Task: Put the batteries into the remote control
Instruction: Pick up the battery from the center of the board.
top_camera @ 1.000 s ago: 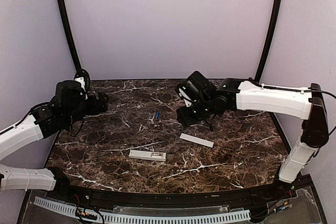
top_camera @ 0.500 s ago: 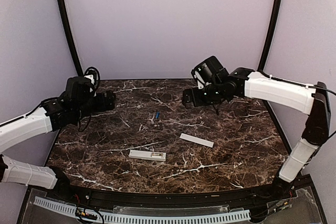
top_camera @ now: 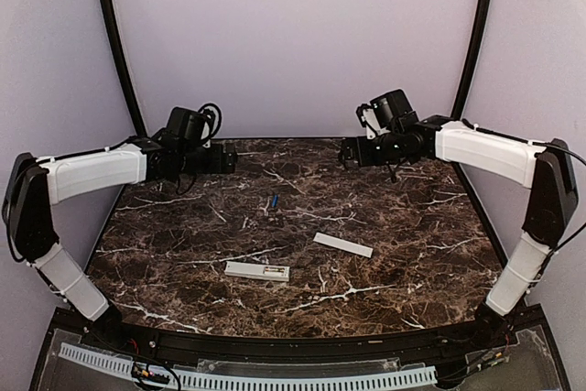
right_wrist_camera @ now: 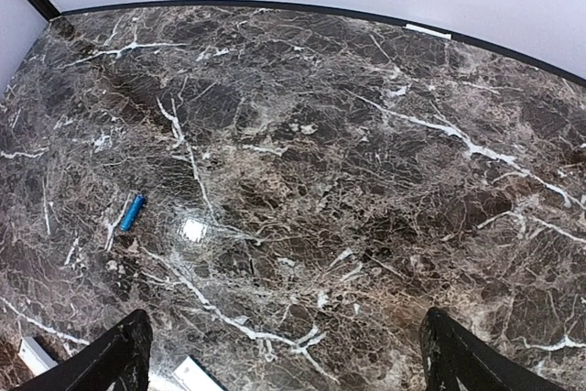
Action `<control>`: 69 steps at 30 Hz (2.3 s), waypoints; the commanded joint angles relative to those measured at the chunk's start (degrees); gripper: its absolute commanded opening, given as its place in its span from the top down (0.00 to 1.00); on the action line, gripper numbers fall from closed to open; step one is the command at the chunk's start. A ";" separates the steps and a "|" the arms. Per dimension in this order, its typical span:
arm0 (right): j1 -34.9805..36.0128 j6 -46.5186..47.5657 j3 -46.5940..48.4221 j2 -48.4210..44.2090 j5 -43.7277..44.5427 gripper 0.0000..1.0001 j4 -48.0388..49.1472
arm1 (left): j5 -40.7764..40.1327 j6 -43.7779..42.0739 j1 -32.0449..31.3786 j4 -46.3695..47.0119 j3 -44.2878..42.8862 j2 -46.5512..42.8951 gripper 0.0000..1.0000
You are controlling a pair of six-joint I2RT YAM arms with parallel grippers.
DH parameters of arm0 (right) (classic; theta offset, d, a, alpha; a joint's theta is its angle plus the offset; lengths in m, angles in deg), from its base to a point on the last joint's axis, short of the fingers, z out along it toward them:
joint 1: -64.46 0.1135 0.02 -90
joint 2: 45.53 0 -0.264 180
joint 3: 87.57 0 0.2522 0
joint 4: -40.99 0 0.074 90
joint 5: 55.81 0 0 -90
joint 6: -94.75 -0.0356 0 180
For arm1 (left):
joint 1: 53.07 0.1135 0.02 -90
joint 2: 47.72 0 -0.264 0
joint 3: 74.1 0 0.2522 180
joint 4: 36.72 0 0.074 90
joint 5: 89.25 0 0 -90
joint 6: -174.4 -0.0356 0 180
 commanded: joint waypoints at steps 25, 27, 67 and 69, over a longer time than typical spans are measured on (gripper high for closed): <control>-0.67 -0.41 4.00 8.34 -6.42 0.01 -19.00 | 15.84 -5.68 -5.75 -17.26 -28.99 39.68 0.23; -0.66 -0.32 4.25 9.01 -6.02 0.01 -19.66 | 12.10 -7.81 -7.46 -18.26 -28.19 39.95 0.24; -0.68 4.58 11.14 10.49 -7.18 0.01 -22.49 | 12.57 -9.35 -7.62 -19.58 -29.77 38.50 1.00; -0.68 5.34 12.05 9.93 -8.10 0.01 -21.64 | 13.80 -10.40 -7.51 -19.52 -31.02 37.67 1.00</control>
